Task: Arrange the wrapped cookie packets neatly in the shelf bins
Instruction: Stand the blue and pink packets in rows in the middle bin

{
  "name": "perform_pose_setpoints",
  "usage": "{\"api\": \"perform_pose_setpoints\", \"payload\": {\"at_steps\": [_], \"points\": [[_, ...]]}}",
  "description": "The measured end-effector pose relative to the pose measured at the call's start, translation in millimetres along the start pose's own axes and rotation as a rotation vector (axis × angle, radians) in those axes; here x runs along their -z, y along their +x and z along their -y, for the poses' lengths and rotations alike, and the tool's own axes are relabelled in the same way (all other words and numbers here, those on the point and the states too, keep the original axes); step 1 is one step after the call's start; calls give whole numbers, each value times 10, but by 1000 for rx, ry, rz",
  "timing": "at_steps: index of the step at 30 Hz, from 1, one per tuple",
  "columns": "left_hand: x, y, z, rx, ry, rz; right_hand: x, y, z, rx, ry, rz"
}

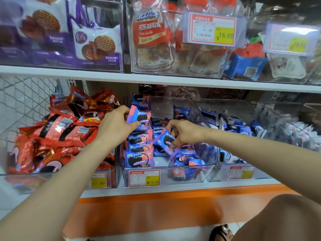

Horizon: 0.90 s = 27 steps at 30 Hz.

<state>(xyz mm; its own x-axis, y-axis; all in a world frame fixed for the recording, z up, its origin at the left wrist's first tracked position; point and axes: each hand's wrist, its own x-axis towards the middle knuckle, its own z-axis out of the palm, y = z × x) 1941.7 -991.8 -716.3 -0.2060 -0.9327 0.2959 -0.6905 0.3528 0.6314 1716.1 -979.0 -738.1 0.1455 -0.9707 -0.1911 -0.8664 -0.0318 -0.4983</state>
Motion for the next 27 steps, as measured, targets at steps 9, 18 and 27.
{"api": "perform_pose_setpoints", "payload": {"at_steps": [9, 18, 27], "points": [[9, 1, 20, -1, 10, 8, -356, 97, -2, 78, -230, -23], [-2, 19, 38, -6, 8, 10, -331, 147, 0, 89, -392, -51], [-12, 16, 43, -18, 22, 8, -331, 104, -62, 170, -594, -88]]}}
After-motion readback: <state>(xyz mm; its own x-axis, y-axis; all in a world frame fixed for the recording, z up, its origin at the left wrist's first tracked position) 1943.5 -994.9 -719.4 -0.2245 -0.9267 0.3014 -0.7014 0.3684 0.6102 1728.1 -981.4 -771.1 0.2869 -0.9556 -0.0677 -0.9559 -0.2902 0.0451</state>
